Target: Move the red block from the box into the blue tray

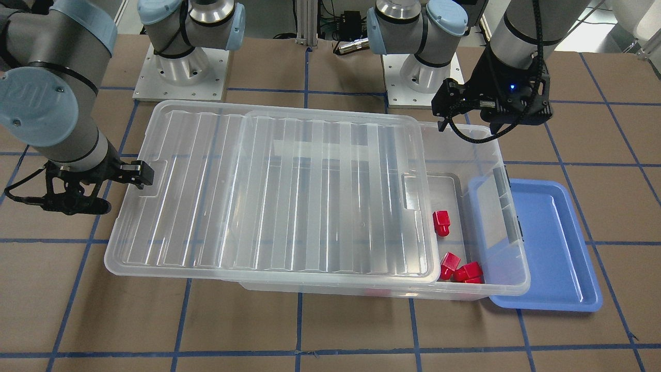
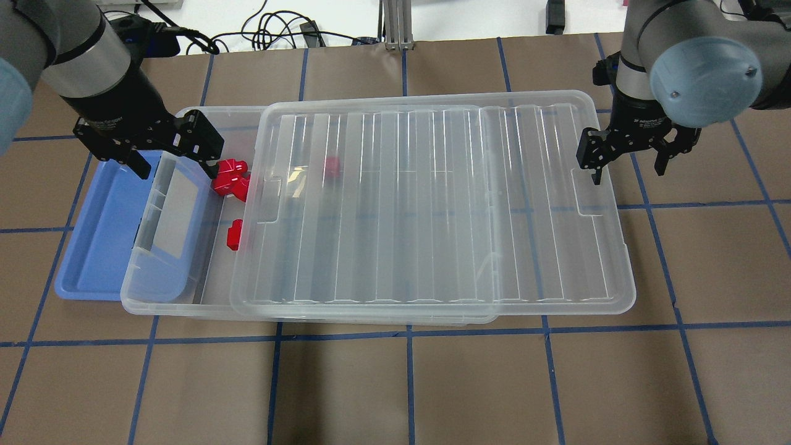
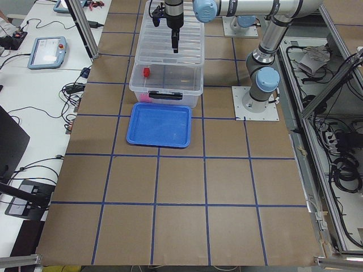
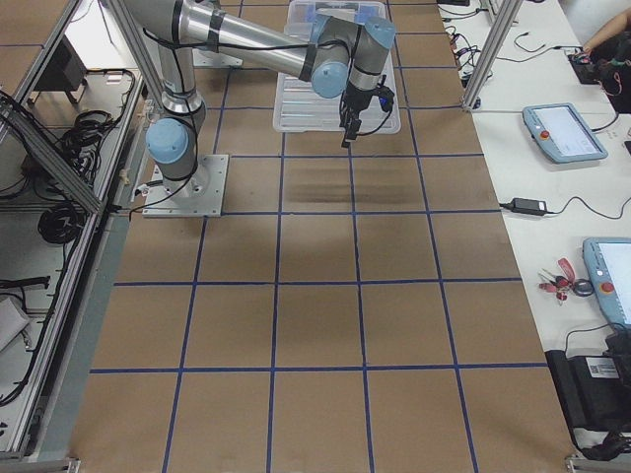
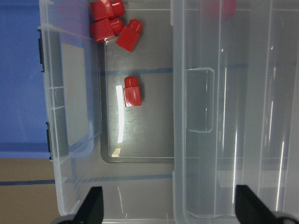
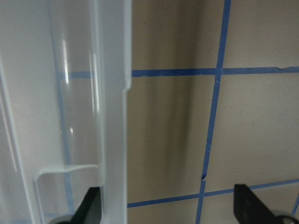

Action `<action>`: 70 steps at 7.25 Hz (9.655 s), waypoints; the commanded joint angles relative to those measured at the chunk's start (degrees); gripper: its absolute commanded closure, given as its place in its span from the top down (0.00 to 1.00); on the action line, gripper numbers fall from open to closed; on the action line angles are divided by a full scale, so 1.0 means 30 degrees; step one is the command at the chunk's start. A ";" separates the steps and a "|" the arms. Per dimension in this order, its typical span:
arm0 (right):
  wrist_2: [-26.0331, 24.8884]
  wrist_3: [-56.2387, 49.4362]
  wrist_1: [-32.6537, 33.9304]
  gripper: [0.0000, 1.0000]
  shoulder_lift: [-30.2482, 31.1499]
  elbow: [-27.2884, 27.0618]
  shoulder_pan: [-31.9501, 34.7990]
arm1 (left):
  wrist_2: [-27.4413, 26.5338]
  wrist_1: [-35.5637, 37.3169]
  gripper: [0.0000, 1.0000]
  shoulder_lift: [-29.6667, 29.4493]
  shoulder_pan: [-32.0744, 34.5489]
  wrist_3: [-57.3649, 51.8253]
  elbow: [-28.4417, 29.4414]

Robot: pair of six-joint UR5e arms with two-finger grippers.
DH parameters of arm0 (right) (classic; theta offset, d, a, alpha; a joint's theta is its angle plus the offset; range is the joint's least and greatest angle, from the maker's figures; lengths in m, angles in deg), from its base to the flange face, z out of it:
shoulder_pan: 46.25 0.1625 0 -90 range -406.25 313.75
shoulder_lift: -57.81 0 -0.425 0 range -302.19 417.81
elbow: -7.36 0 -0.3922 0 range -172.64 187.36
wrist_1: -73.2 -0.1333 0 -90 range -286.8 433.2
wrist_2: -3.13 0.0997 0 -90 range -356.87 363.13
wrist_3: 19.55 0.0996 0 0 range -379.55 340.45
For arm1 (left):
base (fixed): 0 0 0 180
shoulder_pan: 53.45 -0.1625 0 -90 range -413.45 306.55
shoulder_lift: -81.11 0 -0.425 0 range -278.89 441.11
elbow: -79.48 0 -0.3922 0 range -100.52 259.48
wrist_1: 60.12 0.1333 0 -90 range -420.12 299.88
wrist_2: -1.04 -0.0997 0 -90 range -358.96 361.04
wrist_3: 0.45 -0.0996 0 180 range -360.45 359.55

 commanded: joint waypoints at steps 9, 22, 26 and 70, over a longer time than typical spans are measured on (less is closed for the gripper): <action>-0.0179 -0.1140 -0.0001 1.00 0.0082 0.0001 -0.1052 | -0.0229 0.6250 0.79 -0.3061 -0.1891 -0.1922 -0.3820; 0.4567 0.1555 -0.1144 1.00 0.4477 0.1817 0.1321 | 0.0123 1.0300 0.80 -0.6168 -0.1833 -0.1336 -0.6461; 0.4598 0.1497 -0.1144 1.00 0.4477 0.1758 0.1351 | 0.0152 1.0915 0.79 -0.7223 -0.1862 -0.1306 -0.6461; 0.4157 0.3193 0.2077 1.00 0.1076 0.0950 0.2755 | 0.0181 -0.1886 1.00 -0.0724 0.0539 0.1917 0.1483</action>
